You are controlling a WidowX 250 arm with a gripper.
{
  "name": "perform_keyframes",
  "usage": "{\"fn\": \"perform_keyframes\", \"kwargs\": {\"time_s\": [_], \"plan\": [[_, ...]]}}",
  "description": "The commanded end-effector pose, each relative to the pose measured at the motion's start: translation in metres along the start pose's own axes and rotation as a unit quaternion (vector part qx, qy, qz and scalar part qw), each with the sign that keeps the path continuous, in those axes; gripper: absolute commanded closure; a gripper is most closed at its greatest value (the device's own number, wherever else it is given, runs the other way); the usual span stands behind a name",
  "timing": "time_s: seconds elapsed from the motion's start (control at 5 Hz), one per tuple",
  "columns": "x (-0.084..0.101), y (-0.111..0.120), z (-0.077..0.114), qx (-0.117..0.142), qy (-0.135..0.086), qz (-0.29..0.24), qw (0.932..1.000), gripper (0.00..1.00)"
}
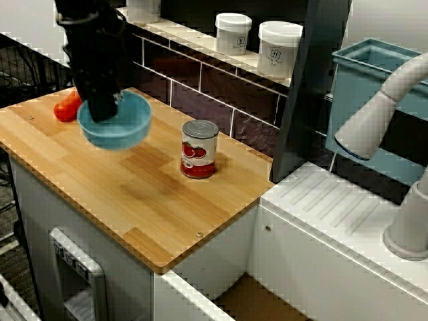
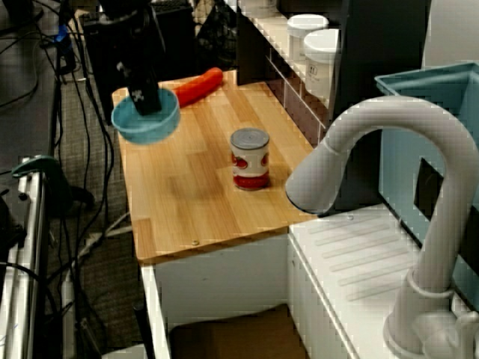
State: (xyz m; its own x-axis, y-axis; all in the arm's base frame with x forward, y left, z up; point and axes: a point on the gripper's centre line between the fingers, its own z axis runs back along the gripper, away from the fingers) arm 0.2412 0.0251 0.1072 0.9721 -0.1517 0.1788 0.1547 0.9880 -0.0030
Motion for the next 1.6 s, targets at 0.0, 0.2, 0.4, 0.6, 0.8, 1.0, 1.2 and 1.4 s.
{"fn": "perform_keyframes", "kwargs": {"time_s": [0.0, 0.2, 0.4, 0.6, 0.8, 1.0, 1.2, 1.4], "plan": [[0.004, -0.027, -0.032, 0.029, 0.015, -0.029, 0.9991, 1.00], [0.007, -0.031, -0.046, 0.034, 0.026, -0.028, 0.9987, 1.00], [0.010, -0.031, -0.056, 0.034, 0.036, -0.026, 0.9985, 1.00], [0.012, -0.030, -0.071, 0.042, 0.048, -0.027, 0.9976, 1.00], [0.012, -0.028, -0.074, 0.046, 0.060, -0.027, 0.9968, 0.14], [0.013, -0.021, -0.067, 0.040, 0.060, -0.022, 0.9972, 0.00], [0.014, -0.014, -0.055, 0.029, 0.055, -0.018, 0.9979, 0.00], [0.015, -0.010, -0.046, 0.016, 0.050, -0.016, 0.9985, 0.00]]}}
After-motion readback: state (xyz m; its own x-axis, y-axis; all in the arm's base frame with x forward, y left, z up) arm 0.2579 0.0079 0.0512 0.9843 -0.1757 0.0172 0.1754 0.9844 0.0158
